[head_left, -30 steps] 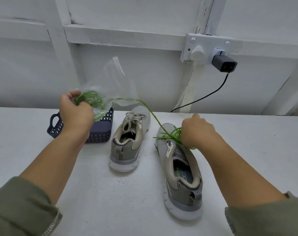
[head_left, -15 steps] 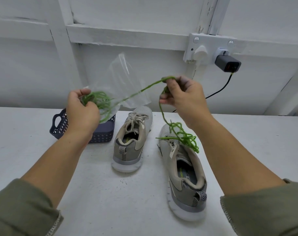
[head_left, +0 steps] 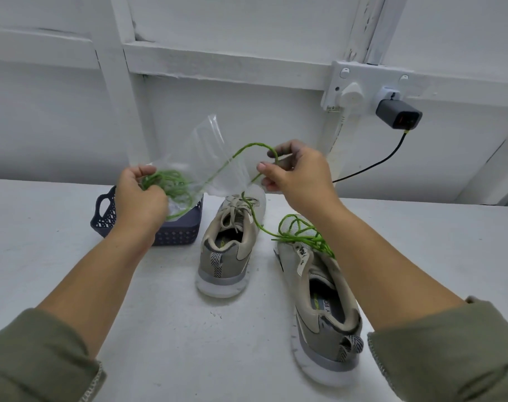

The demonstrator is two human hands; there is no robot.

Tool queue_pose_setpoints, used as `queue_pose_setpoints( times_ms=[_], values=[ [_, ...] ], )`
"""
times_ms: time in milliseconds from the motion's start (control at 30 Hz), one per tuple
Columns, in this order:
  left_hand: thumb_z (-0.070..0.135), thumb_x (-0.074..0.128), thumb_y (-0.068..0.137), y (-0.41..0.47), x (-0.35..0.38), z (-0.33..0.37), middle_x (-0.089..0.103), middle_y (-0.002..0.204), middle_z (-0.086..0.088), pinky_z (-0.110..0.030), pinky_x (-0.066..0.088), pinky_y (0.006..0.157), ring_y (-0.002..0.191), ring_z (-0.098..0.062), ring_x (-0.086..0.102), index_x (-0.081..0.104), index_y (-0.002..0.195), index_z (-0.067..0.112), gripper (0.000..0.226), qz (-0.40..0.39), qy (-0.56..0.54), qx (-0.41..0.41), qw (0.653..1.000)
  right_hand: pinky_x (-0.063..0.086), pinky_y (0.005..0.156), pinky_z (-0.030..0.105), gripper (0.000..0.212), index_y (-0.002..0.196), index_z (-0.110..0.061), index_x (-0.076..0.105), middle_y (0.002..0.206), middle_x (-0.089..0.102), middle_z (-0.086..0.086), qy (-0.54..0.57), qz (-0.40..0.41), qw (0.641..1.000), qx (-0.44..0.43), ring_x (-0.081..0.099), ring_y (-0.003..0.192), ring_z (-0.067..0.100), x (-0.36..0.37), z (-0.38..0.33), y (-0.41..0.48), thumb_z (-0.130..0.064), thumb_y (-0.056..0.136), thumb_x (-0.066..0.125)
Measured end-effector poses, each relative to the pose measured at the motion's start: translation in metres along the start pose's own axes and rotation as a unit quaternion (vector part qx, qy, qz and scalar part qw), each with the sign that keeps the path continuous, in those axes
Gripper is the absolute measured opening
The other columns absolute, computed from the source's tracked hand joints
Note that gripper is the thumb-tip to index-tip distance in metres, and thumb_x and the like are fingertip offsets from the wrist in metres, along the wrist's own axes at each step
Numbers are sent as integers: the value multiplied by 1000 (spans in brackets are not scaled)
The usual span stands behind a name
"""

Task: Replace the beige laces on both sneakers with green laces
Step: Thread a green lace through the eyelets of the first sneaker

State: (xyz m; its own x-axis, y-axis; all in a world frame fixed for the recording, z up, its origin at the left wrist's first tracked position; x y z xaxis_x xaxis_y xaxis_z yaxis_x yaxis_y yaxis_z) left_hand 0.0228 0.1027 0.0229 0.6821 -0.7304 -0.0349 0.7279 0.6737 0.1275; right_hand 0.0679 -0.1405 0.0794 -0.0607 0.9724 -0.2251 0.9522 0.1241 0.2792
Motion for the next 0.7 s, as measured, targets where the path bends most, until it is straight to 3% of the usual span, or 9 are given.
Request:
queue_pose_setpoints(
  times_ms=[100, 267, 367, 500, 600, 700],
  values=[
    [-10, 37, 85, 10, -7, -5, 56, 112, -3, -24, 50, 66, 85, -11, 59, 51, 108, 24, 44, -11, 11, -12, 1000, 59, 63, 26, 15, 90, -11, 54, 75, 68, 11, 109, -18, 993, 52, 69, 63, 16, 21, -5, 13, -1, 88, 65],
    [-7, 40, 84, 32, -26, -10, 60, 118, -8, -32, 54, 79, 101, -23, 63, 55, 112, 21, 42, -11, 19, -32, 999, 56, 57, 17, 14, 87, -8, 52, 80, 65, 13, 246, -54, 964, 89, 68, 59, 8, 63, -16, 36, 4, 94, 53],
    [-11, 40, 88, 44, -35, -5, 58, 118, -9, -24, 51, 67, 98, -23, 62, 54, 118, 14, 41, 2, -14, -26, 1000, 56, 58, 18, 15, 88, -8, 51, 80, 65, 12, 269, -87, 957, 61, 67, 58, 7, 88, -40, 50, 6, 95, 51],
    [-11, 44, 86, 60, -49, 9, 62, 113, -10, -19, 54, 55, 86, -17, 65, 54, 113, 16, 39, 30, -50, -10, 998, 56, 61, 21, 19, 87, -7, 50, 77, 63, 11, 330, -122, 935, 39, 66, 56, 8, 119, -78, 65, 9, 95, 46],
    [-10, 45, 84, 73, -62, 20, 62, 113, -10, -16, 53, 55, 84, -15, 66, 54, 112, 15, 39, 54, -53, 15, 997, 56, 61, 23, 18, 87, -6, 51, 76, 63, 10, 389, -115, 913, 37, 65, 55, 10, 134, -95, 73, 10, 95, 47],
    [-8, 48, 82, 79, -73, 23, 60, 114, -8, -23, 54, 70, 89, -17, 65, 55, 105, 21, 38, 66, 19, 51, 996, 57, 57, 23, 19, 83, -10, 54, 76, 61, 7, 276, -75, 957, 49, 62, 60, 12, 138, -75, 77, 7, 93, 54]
  ],
)
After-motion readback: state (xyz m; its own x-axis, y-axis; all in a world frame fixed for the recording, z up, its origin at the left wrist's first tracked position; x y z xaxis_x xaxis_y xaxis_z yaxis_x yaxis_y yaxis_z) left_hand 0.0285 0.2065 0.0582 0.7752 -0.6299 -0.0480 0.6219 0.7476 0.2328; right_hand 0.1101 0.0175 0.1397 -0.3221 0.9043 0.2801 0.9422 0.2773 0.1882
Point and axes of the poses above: each hand's wrist, its own y-axis towards the middle knuckle, its own x-axis out of the palm, z = x × y, the point moved 4 cm from there along y, towards the middle knuckle
